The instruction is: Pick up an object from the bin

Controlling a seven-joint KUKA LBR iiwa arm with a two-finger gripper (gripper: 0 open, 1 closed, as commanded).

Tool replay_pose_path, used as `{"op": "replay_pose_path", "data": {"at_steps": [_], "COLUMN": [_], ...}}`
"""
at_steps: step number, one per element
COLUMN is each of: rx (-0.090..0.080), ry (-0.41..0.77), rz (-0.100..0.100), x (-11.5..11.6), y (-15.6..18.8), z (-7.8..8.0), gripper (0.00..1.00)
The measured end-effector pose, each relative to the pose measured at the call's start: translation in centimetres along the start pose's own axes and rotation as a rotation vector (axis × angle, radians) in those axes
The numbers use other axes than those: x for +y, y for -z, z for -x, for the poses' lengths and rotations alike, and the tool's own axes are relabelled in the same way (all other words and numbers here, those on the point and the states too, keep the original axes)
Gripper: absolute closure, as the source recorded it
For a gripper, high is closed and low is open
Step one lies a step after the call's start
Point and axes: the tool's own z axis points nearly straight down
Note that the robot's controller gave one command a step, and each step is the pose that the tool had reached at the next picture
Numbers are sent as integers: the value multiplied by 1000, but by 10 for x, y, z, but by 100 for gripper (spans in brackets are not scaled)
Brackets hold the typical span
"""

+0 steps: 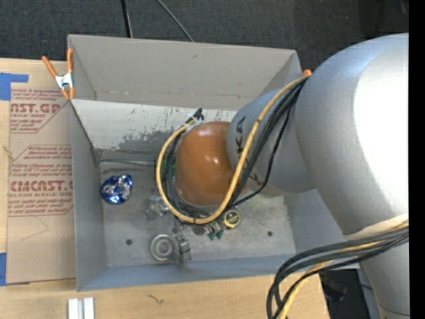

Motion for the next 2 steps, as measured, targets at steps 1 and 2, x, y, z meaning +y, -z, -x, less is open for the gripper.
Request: {"op": "replay_pose_path", "data": {"at_steps": [1,2], "rx": [-9,-1], "ry": [212,209], "rz": [-4,-3], "x": [17,17], "y": [-2,-1], "z": [-8,-9], "gripper": [0,100]}}
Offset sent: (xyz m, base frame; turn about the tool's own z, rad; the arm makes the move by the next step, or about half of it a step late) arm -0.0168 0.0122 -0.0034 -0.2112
